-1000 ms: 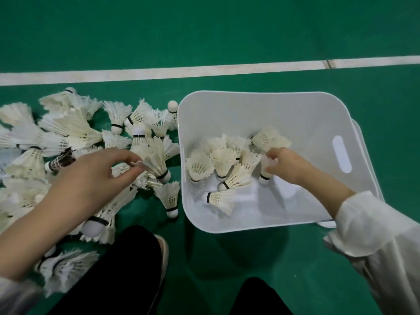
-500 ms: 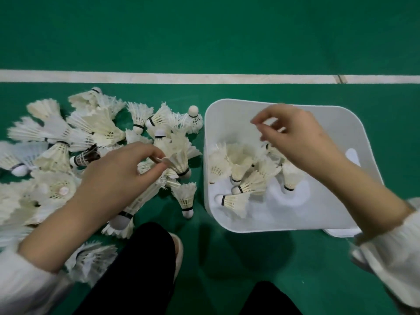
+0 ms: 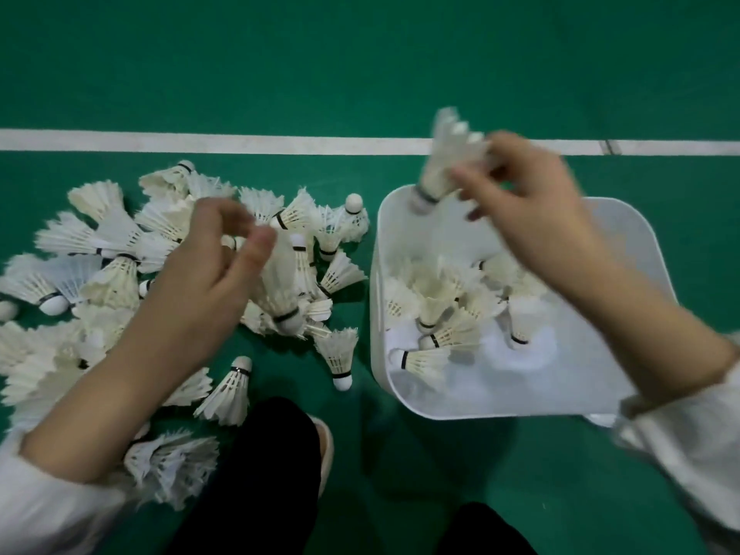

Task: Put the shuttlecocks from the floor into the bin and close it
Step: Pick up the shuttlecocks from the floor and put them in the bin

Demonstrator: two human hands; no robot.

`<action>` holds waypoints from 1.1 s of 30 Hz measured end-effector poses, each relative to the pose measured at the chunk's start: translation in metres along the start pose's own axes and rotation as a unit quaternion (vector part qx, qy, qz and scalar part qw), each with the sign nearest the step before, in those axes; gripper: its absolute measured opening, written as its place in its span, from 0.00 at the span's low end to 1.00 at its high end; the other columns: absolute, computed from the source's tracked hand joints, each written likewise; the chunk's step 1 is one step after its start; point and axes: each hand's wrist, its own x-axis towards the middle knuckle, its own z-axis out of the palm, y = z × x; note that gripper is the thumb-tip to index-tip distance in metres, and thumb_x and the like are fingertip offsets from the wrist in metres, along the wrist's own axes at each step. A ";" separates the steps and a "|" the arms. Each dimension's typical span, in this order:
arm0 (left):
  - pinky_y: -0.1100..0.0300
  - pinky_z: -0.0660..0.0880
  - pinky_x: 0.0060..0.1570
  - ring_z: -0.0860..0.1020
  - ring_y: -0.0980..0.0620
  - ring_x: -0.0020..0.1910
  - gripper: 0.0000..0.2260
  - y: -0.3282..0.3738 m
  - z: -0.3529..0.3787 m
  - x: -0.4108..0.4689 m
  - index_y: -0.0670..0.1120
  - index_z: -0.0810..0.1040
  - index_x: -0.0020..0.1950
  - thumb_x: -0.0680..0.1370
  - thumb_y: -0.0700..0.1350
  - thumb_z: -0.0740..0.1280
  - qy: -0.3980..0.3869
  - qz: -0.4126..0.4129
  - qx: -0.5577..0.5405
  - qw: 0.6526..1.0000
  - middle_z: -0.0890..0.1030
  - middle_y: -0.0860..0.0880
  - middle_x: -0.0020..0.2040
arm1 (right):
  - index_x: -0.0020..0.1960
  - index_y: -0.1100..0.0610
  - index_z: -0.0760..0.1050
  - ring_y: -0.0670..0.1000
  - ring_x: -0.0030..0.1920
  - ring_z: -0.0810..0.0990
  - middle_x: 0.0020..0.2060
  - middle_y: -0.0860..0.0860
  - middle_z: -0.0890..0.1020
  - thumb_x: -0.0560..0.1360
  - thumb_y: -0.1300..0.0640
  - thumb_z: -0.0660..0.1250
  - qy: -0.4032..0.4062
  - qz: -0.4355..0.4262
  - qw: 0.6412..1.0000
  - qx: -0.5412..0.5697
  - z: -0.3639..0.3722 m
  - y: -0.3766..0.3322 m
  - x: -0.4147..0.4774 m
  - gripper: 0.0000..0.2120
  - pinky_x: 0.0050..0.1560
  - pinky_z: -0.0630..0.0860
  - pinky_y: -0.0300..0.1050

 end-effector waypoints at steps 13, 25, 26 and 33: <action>0.75 0.66 0.43 0.73 0.68 0.45 0.05 -0.017 0.024 0.000 0.62 0.70 0.42 0.72 0.51 0.65 -0.097 0.087 0.107 0.986 0.74 0.61 0.46 | 0.46 0.66 0.77 0.63 0.44 0.81 0.44 0.63 0.81 0.78 0.58 0.57 -0.168 0.392 0.862 -0.275 -0.048 0.179 -0.055 0.14 0.48 0.79 0.54; 0.79 0.65 0.40 0.75 0.68 0.43 0.04 -0.012 0.032 0.007 0.62 0.72 0.41 0.71 0.51 0.64 -0.101 0.107 0.097 0.984 0.75 0.64 0.47 | 0.59 0.57 0.74 0.58 0.52 0.76 0.54 0.57 0.79 0.77 0.51 0.61 -0.217 0.329 0.850 -0.349 -0.036 0.182 -0.038 0.15 0.49 0.69 0.45; 0.79 0.65 0.41 0.74 0.69 0.44 0.04 -0.010 0.032 0.006 0.61 0.72 0.42 0.72 0.51 0.63 -0.103 0.111 0.101 0.983 0.75 0.64 0.47 | 0.60 0.56 0.73 0.58 0.55 0.76 0.56 0.57 0.78 0.76 0.51 0.62 -0.215 0.309 0.845 -0.379 -0.041 0.173 -0.037 0.15 0.51 0.70 0.47; 0.70 0.68 0.45 0.73 0.61 0.44 0.09 -0.002 0.026 0.003 0.49 0.76 0.49 0.76 0.49 0.60 -0.095 0.143 0.115 0.978 0.76 0.55 0.45 | 0.52 0.48 0.75 0.46 0.41 0.78 0.47 0.42 0.76 0.76 0.57 0.65 -0.049 -0.005 0.997 -0.065 -0.028 0.014 -0.020 0.07 0.39 0.71 0.28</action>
